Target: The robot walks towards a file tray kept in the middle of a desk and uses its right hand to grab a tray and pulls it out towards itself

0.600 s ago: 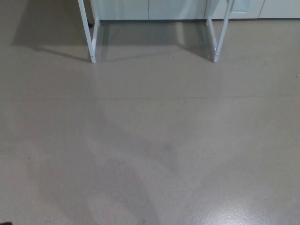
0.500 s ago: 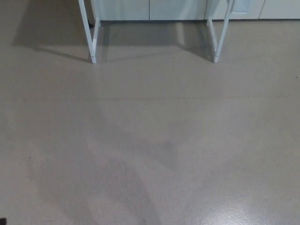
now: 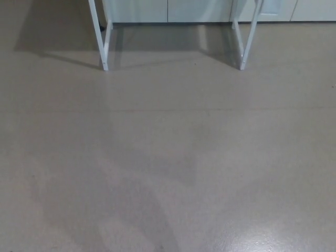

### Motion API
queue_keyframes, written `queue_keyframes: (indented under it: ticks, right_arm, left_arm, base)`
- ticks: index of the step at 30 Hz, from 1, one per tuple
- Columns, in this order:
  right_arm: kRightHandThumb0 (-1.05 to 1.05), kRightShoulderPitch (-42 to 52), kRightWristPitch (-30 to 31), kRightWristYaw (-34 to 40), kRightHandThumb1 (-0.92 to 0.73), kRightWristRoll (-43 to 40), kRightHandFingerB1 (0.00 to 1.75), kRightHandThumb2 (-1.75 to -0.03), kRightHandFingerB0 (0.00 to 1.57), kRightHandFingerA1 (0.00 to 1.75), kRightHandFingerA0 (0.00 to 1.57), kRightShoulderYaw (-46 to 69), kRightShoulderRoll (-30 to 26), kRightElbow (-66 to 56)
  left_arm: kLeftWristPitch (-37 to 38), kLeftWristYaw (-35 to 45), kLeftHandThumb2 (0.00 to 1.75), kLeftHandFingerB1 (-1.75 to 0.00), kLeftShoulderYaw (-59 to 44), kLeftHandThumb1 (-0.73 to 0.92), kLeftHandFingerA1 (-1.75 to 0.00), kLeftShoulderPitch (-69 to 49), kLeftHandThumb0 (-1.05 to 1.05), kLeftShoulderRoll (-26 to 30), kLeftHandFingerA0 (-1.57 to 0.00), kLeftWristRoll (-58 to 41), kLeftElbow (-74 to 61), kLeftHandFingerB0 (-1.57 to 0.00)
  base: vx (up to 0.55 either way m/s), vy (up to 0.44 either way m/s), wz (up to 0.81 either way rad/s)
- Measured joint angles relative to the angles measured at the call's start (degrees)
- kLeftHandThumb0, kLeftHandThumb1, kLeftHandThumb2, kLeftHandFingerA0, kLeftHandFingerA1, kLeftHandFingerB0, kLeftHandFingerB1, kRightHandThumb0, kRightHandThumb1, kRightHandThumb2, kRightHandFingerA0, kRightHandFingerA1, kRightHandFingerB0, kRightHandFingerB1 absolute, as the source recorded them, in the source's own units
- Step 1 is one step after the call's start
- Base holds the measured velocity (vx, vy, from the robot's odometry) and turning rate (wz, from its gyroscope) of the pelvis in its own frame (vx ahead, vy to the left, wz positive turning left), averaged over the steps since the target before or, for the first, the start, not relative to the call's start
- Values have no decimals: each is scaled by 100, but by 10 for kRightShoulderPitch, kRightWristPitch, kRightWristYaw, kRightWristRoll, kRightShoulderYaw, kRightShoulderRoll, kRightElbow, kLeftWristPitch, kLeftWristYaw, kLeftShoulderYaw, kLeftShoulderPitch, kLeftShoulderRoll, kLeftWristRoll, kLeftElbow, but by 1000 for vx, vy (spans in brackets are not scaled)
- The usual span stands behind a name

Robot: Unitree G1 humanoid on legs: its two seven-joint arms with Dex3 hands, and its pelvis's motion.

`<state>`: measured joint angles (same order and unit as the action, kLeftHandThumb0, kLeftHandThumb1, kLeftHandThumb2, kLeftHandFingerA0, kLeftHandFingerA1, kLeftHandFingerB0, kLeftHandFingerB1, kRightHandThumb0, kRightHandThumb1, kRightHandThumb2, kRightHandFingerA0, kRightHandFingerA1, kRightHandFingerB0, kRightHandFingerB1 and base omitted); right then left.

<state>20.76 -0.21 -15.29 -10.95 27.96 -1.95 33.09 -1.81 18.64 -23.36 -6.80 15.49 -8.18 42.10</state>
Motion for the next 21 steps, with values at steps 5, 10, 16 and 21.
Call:
queue_keyframes:
  ticks: [5, 10, 16, 21]
  right_arm:
    - [-23, -4, -14, -7, -59, -7, 41, -57, 36, 50, 44, -9, -2, 21]
    - [-26, 4, -19, -7, -58, -10, 41, -57, 38, 49, 47, -17, -6, 2]
    - [-27, 11, -28, -8, -59, -12, 41, -58, 37, 48, 49, -22, -7, 17]
    - [-28, 23, -34, -8, -62, -12, 43, -60, 37, 51, 53, -33, -2, 32]
  left_arm:
    - [0, 2, 98, -60, 8, 30, -78, 3, -23, 3, -49, -1, -1, -19]
    - [0, 5, 97, -61, 15, 29, -79, 10, -23, 5, -49, -2, 4, -20]
    - [0, 6, 93, -67, 15, 33, -99, 4, -28, 5, -41, -4, 18, -19]
    - [6, -5, 94, -70, 17, 34, -106, 2, -31, 8, -32, -2, 45, -15]
  base:
    - [33, -4, 2]
    - [-56, 38, 9]
    - [73, 162, -15]
    - [124, 426, -10]
